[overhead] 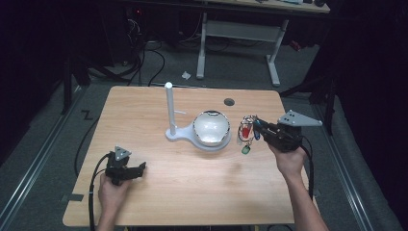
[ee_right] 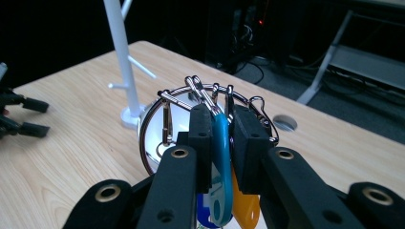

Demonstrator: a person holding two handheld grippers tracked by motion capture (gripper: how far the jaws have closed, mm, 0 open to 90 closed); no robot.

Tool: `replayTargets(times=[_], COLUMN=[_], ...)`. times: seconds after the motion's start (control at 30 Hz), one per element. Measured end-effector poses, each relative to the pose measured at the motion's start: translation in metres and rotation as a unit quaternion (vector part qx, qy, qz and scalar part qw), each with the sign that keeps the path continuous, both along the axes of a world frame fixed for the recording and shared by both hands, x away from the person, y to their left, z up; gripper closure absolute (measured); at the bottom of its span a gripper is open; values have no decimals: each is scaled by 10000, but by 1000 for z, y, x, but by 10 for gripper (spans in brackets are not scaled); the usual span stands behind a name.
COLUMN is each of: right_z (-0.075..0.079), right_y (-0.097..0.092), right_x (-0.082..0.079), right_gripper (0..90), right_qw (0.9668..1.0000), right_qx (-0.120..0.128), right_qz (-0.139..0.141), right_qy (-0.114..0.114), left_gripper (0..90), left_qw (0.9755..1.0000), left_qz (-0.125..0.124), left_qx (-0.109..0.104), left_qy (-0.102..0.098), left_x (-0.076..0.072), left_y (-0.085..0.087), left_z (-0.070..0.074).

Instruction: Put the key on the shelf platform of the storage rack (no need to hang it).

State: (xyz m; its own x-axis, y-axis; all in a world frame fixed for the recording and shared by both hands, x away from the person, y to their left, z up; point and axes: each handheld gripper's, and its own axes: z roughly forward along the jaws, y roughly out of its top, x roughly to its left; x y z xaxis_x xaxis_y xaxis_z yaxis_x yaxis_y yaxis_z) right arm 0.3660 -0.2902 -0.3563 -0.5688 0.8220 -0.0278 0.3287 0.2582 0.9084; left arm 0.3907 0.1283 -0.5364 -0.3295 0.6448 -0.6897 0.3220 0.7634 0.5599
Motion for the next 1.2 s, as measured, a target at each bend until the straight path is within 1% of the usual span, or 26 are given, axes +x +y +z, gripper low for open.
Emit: replayTargets(times=[0.07,0.1,0.13,0.17,0.2,0.27,0.33,0.37,0.4,0.43,0.53,0.6,0.63,0.77,0.83,0.93,1.03,1.2], right_z=[6,6,11,11,16,21,23,23,24,26,30,31,33,33,30,29,23,16], right_y=[4,4,9,9,16,23,30,30,34,41,51,54,60,66,71,73,77,81], right_x=[2,2,5,5,8,11,17,17,19,23,28,29,33,38,45,48,56,63], right_gripper=[802,802,802,802,802,802,802,802,802,802,802,802,802,802,802,802,802,801], right_qw=[9999,9999,9998,9998,9996,9993,9989,9989,9987,9983,9976,9975,9970,9968,9968,9969,9972,9976], right_qx=[40,40,41,41,35,12,-9,-9,-39,-84,-64,-52,-28,-23,1,36,4,-53], right_qz=[85,85,167,167,273,366,467,467,497,574,680,706,773,802,803,786,741,685], right_qy=[-37,-37,-56,-56,-76,-73,-54,-54,-48,-65,-91,-89,-91,-66,-36,-14,36,123], left_gripper=[183,183,183,183,183,183,184,184,184,184,184,185,185,184,185,185,185,185], left_qw=[10000,10000,10000,10000,10000,10000,10000,10000,10000,10000,10000,10000,10000,10000,10000,10000,10000,10000], left_qz=[-6,-9,-3,-3,-9,-7,-2,-5,-52,-40,-46,-50,-50,-50,-48,-53,-54,-53], left_qx=[8,6,3,3,9,9,2,6,38,23,30,31,31,29,29,34,33,34], left_qy=[-3,-3,-2,-2,-4,-3,-1,-3,-27,-22,-24,-25,-24,-23,-21,-24,-25,-24], left_x=[0,0,0,0,0,0,0,0,0,0,0,0,0,0,0,0,0,0], left_y=[0,0,0,0,0,0,0,0,1,0,1,1,1,1,1,1,1,1], left_z=[0,0,0,0,0,0,0,0,0,0,0,0,0,0,0,0,0,0])
